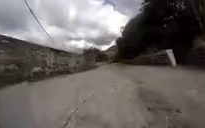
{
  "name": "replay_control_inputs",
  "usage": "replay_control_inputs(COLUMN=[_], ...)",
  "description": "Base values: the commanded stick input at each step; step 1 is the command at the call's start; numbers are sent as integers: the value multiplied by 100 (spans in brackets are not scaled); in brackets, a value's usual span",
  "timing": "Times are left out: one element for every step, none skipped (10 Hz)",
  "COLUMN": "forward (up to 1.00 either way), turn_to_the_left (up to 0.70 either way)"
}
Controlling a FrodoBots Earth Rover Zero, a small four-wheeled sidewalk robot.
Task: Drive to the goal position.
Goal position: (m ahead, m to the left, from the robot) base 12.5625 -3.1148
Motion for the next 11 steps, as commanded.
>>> replay_control_inputs(forward=[55, 51, 30, 30, 30, 30, 30, 30, 30, 30, 30], turn_to_the_left=[0, 0, 0, 0, 0, 0, 0, 0, 0, 0, 0])
